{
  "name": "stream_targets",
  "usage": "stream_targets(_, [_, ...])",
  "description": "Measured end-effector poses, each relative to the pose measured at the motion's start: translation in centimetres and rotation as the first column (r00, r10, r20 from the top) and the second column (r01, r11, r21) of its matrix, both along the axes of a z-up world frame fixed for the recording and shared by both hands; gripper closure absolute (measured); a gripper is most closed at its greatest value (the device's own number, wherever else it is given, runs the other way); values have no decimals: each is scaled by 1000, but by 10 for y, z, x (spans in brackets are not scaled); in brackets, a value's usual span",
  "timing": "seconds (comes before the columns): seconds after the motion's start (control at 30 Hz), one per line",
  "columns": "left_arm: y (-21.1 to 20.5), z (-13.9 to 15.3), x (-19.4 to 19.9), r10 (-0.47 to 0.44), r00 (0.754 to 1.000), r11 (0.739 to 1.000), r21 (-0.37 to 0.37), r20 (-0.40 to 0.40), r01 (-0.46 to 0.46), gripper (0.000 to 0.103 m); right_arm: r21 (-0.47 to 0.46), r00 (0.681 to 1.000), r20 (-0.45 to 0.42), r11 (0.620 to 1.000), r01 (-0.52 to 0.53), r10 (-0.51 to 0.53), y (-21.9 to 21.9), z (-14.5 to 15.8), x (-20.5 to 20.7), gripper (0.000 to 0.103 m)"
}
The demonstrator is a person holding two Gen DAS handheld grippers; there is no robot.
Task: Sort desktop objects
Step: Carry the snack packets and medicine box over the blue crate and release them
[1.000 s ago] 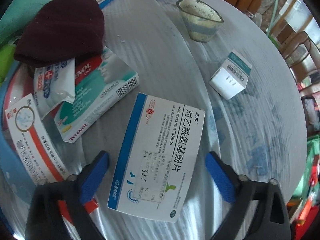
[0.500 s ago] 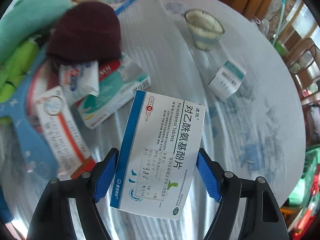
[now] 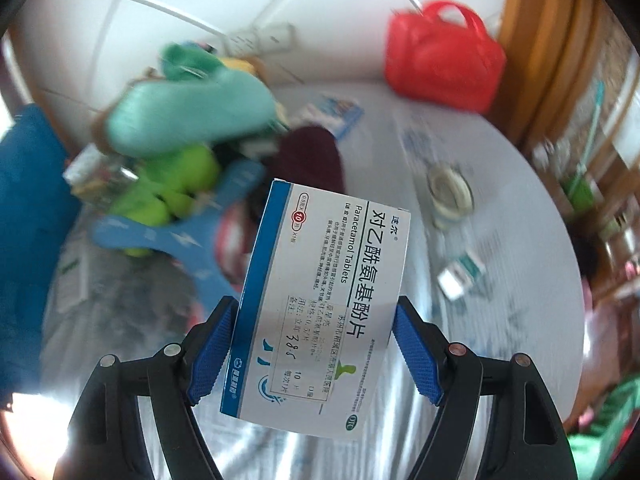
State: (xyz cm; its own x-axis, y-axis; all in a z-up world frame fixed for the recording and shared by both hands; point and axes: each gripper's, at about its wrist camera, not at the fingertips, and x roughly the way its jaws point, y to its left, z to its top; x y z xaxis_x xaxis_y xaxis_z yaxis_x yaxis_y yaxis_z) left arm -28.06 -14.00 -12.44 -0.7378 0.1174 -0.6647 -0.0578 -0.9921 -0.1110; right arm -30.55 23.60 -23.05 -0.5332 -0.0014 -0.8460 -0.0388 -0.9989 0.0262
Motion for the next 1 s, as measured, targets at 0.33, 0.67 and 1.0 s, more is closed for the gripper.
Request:
stream_targets(0.33, [-79,86,29,38,987,999,23,-159,-34,45,5,968,-170,982,-187,186,-113,95,-8,26])
stream_targets(0.67, [-199,119,50,157,972,987,3,-176,-159,45,37,902,-249,934,-354,352,-270,161,-16,26])
stream_targets(1.0, [-289,111,64,210,963,978,16,-167,-210,45,60,809,-276,849,-524,519,-437,192,-24,26])
